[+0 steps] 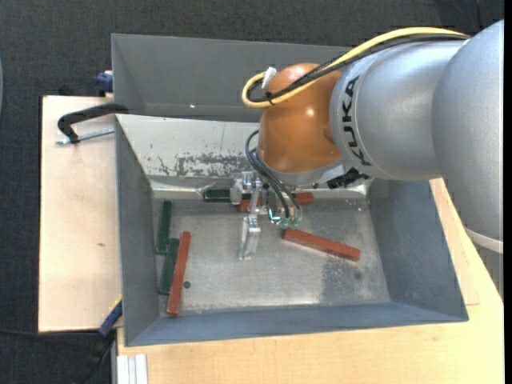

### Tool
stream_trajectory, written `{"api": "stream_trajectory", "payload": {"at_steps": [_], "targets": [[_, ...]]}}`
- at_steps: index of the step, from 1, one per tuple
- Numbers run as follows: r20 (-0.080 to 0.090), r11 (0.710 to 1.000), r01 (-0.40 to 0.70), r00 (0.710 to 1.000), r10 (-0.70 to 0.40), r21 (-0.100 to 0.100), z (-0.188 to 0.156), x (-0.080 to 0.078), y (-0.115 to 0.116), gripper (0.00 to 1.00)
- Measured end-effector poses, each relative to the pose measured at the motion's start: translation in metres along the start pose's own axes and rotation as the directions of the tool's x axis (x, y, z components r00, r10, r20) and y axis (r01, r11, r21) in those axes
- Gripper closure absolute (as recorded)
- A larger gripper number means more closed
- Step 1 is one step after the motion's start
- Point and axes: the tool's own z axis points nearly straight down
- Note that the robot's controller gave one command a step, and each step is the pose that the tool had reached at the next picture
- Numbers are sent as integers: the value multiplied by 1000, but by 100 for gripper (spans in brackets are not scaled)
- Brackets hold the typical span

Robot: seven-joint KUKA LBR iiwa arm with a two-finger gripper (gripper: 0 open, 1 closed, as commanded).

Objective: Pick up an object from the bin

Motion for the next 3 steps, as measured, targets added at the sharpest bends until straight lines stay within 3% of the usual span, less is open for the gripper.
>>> {"api": "stream_trajectory", "payload": {"at_steps": [1, 3], "targets": [[8, 1000, -1, 1000, 1, -1, -4, -2, 0, 0], [8, 998, -56, 998, 56, 1, 21, -16, -84, 0]]}}
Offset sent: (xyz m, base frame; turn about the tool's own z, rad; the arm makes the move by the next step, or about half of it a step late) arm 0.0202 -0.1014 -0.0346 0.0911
